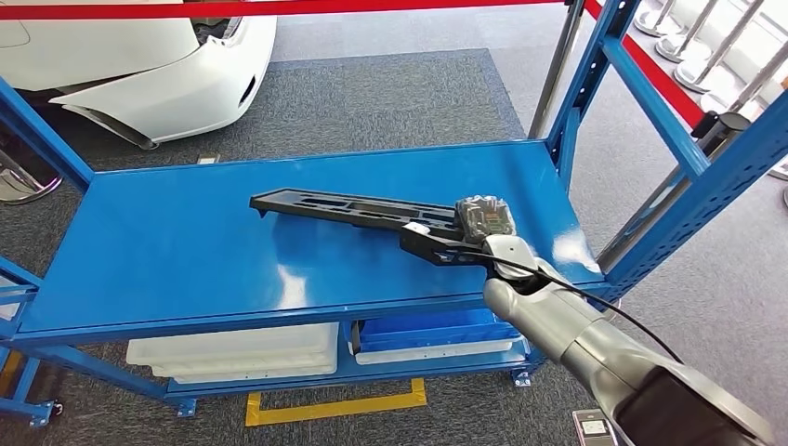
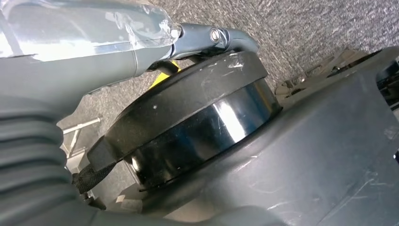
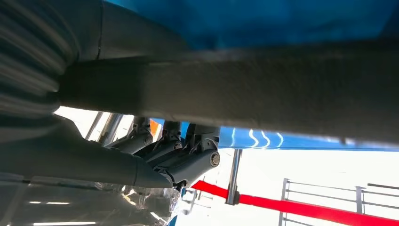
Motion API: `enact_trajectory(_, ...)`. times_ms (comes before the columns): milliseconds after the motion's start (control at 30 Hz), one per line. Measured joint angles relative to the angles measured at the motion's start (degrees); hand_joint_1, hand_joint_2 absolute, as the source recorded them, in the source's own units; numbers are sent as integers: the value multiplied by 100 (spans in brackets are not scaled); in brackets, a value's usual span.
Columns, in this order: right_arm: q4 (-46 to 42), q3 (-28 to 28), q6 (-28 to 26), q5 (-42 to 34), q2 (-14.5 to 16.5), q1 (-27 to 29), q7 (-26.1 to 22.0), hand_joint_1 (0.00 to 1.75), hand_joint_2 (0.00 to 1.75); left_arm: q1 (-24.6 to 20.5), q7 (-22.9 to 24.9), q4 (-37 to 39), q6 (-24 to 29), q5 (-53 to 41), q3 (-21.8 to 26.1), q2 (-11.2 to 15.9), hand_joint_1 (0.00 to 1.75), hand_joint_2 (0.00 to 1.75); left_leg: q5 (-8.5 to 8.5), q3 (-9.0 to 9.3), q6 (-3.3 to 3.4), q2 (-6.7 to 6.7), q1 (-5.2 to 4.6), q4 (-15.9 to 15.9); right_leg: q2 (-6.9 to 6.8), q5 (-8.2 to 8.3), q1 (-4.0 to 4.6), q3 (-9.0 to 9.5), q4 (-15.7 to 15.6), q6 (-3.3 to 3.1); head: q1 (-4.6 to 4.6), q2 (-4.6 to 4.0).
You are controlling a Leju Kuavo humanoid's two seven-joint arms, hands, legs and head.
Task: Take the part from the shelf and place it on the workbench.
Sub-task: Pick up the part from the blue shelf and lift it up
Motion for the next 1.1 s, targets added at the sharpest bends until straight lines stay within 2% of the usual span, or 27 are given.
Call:
enact_trajectory(333,-381,12,27,387,-14,78,130,175,175,-34,81,30,-352,102,5,5,0,0,4,-2,6,0,-4,5,1,4,-5,-1,0,6,10,0)
enact_trajectory(467,-887,8,31,697,-51,207,308,175,175,-54,-3,58,-465,157,8,7,0,175,4,-5,7,0,-5,5,2,4,-7,-7,0,7,8,0)
enact_trajectory(833,-2653,-37,380,1285,-201,370,443,175,175,-52,-177,130,-601,236,14,9,0,175,4,-15,7,-1,-6,3,3,4,-7,-19,1,7,4,0)
enact_trajectory(1100,-3261,-50,392,1284,-299,421,443,175,175,-60,-187,145,-614,256,23,9,0,175,4,-19,7,-1,-8,4,5,4,-9,-20,1,7,13,0)
